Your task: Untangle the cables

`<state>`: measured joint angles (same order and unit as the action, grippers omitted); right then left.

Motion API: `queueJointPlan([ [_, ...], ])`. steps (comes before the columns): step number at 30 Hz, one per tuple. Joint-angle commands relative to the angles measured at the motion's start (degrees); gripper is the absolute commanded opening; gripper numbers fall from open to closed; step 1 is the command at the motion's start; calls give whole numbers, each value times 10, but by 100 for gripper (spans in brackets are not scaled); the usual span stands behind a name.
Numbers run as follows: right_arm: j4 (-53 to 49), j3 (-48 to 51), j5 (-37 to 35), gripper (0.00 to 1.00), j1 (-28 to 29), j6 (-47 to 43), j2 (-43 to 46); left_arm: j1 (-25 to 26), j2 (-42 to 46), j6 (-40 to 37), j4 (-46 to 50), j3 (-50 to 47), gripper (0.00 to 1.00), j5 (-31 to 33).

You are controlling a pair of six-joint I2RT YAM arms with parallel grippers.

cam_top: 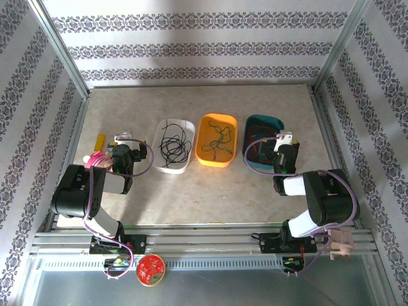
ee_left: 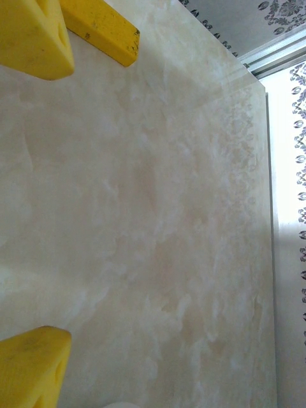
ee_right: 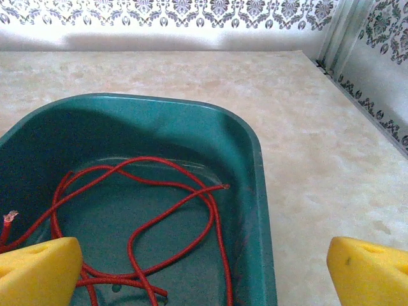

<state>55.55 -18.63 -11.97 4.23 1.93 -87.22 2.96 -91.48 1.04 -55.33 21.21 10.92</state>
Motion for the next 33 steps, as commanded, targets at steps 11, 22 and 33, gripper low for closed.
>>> queueJointPlan([
  [11,3,-7,23,98,-17,4,-3,-6,-2,-4,-22,-2,99,-5],
  [22,3,-7,30,98,-18,1,-3,-6,-2,-3,-22,-2,99,-5],
  [33,-14,-30,136,98,-42,-3,-5,-6,-1,-4,-23,-3,99,-5],
])
